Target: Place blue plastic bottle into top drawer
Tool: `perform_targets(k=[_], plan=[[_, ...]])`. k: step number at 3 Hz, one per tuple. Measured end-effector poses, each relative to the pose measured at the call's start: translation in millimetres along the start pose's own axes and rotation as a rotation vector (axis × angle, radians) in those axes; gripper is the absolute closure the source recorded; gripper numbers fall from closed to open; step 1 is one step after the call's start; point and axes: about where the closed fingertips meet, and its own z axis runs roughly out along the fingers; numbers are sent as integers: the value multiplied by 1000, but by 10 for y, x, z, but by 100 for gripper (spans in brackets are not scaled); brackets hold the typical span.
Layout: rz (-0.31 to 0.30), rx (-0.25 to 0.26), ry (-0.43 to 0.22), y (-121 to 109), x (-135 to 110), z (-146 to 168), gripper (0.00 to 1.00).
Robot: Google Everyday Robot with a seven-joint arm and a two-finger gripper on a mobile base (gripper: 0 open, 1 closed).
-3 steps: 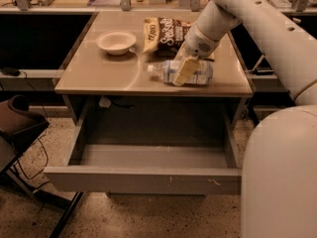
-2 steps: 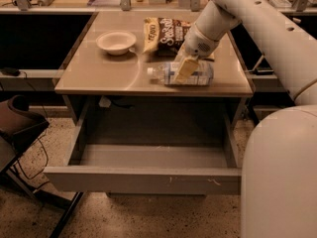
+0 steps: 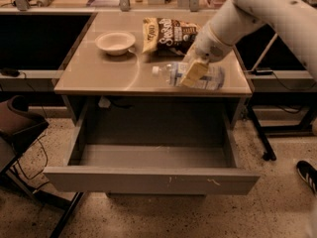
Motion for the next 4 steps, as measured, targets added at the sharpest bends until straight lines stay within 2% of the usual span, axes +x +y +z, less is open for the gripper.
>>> perform_targets(k=[1, 2, 3, 4], plan=[[15, 92, -99, 405, -138, -258, 100], [-12, -6, -163, 910, -177, 257, 100], [-65, -129, -197, 1137, -210, 805, 100], [-65, -135, -199, 1140, -198, 844, 100]])
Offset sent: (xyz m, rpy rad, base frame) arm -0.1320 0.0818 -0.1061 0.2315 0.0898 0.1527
